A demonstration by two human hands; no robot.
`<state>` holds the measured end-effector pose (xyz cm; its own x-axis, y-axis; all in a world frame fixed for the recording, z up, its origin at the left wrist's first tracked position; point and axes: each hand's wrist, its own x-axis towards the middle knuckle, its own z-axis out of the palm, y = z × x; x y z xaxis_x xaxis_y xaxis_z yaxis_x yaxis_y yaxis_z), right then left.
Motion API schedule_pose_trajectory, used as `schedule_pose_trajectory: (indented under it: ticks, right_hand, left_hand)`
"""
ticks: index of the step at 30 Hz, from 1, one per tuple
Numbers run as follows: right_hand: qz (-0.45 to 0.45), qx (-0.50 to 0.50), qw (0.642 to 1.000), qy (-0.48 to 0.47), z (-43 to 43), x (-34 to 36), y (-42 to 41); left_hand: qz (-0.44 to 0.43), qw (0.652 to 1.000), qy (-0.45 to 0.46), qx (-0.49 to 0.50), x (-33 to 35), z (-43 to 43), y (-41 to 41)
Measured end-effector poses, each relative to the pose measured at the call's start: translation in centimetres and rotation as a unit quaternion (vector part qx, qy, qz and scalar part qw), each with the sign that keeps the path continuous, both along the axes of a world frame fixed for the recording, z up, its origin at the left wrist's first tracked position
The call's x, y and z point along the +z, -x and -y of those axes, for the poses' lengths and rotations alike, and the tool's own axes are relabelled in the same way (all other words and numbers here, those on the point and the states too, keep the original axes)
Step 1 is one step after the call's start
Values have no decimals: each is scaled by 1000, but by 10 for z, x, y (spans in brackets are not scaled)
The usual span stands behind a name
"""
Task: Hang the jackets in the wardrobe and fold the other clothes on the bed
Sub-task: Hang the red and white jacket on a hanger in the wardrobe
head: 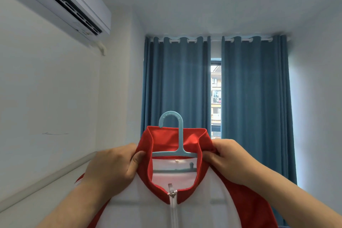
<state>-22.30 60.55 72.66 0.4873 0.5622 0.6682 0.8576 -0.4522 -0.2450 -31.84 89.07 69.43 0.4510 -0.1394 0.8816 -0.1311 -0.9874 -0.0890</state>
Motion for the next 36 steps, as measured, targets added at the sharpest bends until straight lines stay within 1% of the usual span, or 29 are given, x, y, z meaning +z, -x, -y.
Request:
schedule_pose_trajectory:
  ticks: [2, 5, 9, 14, 18, 23, 29, 36]
  right_hand:
    - [-11, 13, 1000, -2, -2, -3, 1]
    - [-14, 26, 999, 13, -8, -5, 6]
    - [-7, 58, 998, 9, -15, -5, 7]
    - [1, 93, 996, -4, -30, -4, 6]
    - [-7, 140, 990, -6, -39, -3, 9]
    - [2, 207, 978, -12, -40, -6, 8]
    - [-9, 273, 962, -15, -31, -24, 9]
    - [8, 378, 926, -16, -40, -39, 28]
  left_hand:
    - [4, 1000, 16, 9, -3, -5, 8]
    - [-13, 998, 64, 7, -7, -9, 20]
    - [-36, 998, 58, 14, -1, -11, 44]
    - [-62, 993, 49, 88, 9, -8, 72]
    - [-69, 985, 73, 141, 10, 1, 93]
    - [-45, 968, 99, 226, 6, 24, 112]
    - [-31, 947, 130, 292, -11, 63, 141]
    - [-25, 907, 172, 383, -30, 104, 193]
